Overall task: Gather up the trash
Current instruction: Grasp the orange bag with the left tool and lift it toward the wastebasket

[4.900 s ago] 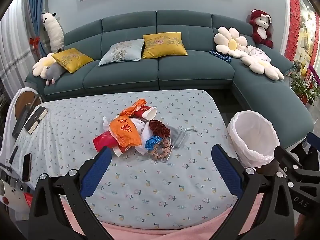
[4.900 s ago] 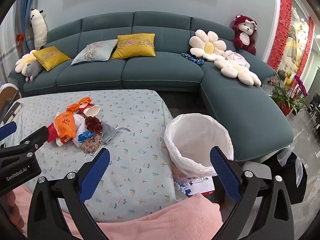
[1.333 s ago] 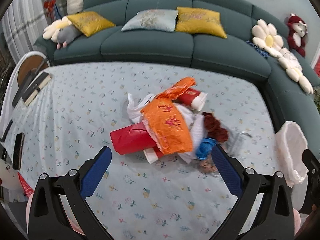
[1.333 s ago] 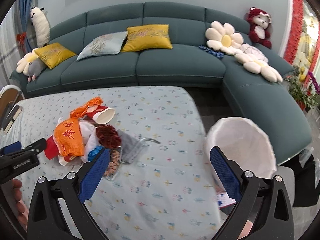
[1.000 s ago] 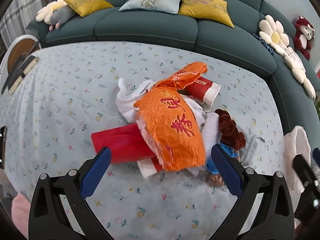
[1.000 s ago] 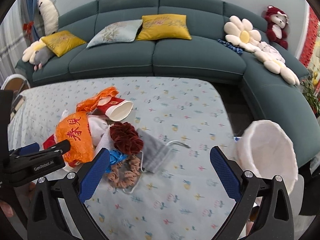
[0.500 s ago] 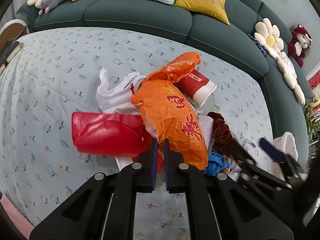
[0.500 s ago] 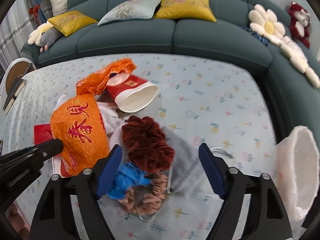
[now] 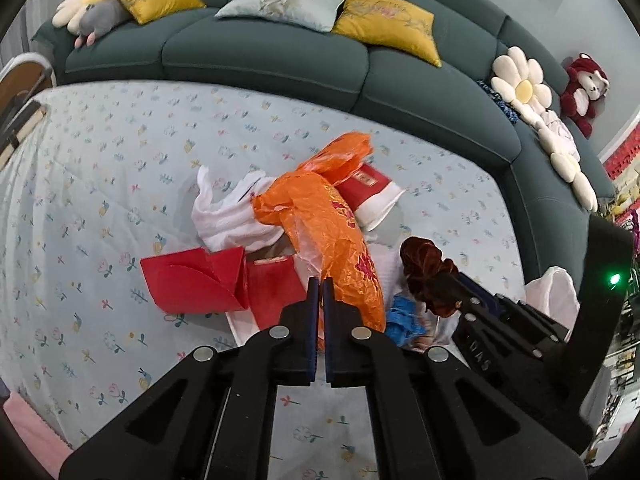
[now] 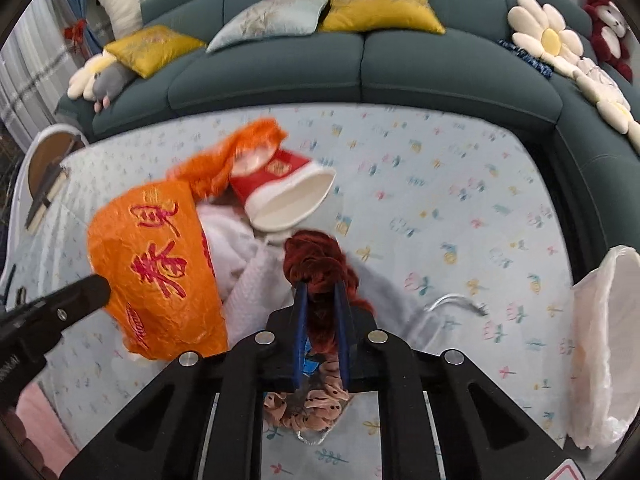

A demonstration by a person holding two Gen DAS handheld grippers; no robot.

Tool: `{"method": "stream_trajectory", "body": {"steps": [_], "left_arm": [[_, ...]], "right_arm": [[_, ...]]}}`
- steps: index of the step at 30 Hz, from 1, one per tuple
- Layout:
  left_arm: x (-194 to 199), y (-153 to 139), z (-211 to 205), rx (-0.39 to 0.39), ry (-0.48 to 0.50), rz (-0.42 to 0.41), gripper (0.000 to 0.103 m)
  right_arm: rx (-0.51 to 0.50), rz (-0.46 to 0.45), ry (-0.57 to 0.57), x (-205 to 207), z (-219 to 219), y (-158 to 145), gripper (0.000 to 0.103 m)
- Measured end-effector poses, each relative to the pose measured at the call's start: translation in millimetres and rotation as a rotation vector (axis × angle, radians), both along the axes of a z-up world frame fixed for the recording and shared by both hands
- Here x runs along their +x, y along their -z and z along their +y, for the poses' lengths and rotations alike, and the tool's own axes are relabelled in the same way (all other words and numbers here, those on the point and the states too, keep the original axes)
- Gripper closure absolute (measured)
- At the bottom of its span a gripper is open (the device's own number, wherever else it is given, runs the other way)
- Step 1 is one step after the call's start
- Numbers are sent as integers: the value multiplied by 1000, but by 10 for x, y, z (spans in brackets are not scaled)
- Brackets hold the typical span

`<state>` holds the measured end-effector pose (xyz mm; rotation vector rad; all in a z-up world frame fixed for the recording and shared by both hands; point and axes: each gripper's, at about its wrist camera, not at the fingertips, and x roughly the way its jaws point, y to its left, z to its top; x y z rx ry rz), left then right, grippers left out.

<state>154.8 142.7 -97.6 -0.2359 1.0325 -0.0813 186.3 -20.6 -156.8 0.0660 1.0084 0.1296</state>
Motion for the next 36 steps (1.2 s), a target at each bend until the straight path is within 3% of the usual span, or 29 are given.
{"method": "stream_trajectory", "body": {"steps": [5, 20, 27, 36], "left_arm": [[-99, -322, -182, -10, 36, -63, 102], [-396, -1172, -1182, -37, 232, -223, 102], [-479, -1330, -1720, -48, 335, -248, 102], [-545, -1362, -2488, -84, 474, -240, 102]], "right_arm": [[25, -66, 44, -109, -243, -358, 97], [-22, -266, 161, -665, -1221, -1339, 99], [-39, -310, 260, -924, -1868, -1589, 99], [-50, -314, 380, -1117, -2610, -1652, 99]]}}
